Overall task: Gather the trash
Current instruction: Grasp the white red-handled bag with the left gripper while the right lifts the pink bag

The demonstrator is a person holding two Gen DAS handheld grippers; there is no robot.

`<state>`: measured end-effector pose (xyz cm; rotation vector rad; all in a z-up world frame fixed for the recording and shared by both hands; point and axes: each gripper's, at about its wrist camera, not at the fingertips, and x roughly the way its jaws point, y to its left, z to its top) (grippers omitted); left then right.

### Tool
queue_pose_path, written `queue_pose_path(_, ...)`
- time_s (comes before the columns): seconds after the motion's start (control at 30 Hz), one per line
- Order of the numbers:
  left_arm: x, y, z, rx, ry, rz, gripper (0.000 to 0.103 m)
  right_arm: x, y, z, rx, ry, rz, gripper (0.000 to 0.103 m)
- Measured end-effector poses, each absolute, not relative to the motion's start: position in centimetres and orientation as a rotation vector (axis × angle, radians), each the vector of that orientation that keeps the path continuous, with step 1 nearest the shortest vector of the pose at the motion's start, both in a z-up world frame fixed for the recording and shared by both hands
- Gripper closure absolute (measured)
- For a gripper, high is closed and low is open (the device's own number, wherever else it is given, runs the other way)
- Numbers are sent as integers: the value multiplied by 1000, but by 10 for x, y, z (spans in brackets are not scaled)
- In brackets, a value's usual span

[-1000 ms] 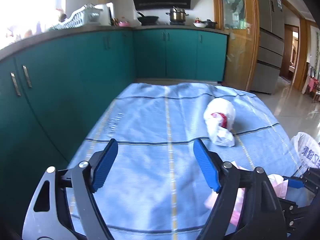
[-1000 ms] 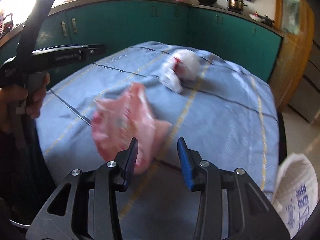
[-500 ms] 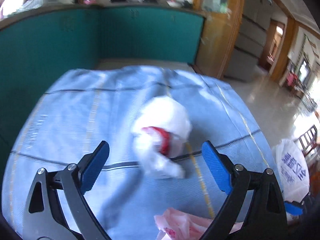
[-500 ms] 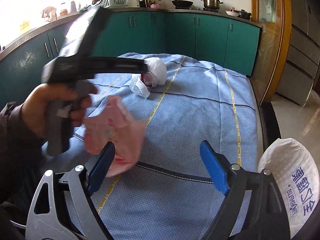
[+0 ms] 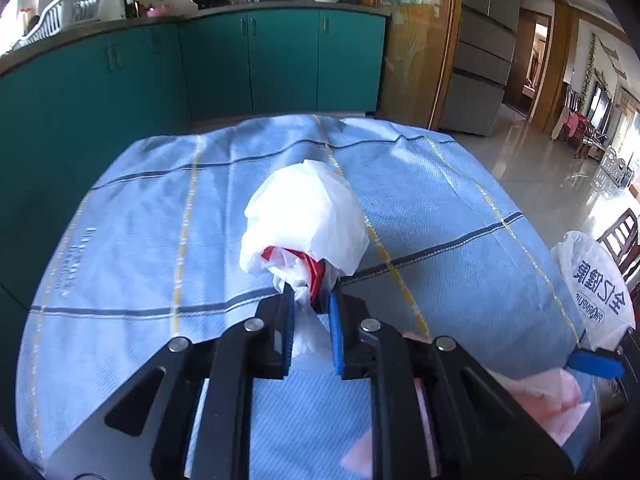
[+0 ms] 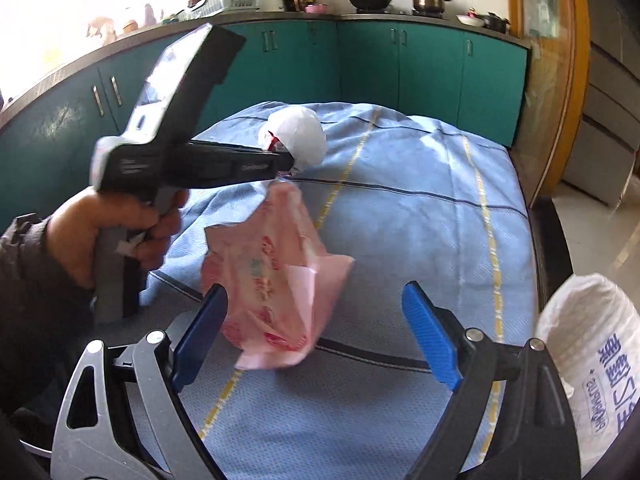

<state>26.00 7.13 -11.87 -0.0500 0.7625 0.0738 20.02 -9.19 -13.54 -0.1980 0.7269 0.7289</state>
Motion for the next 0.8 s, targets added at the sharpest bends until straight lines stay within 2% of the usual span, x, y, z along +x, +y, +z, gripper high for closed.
queue_pose_path(0.2, 200, 85, -90, -44, 669, 108, 87, 196, -65, -143, -290, 725, 737, 14)
queue_pose_path(0.53, 136, 81, -72, 42, 596, 180, 87, 198, -44, -148, -327, 732, 733, 14)
queue_pose_path(0.6, 132, 77, -70, 55, 584, 189, 87, 198, -45, -147, -321, 733, 733, 28)
queue_pose_path(0.63, 131, 73, -69, 56, 578, 190, 87, 198, -46, -148, -316, 744, 736, 40)
queue_pose_path(0.67, 129, 71, -67, 54, 571, 190, 87, 198, -47, -149, -314, 750, 735, 45)
queue_pose_path(0.8, 121, 66, -62, 62, 545, 196, 87, 193, -52, -147, -311, 738, 736, 56)
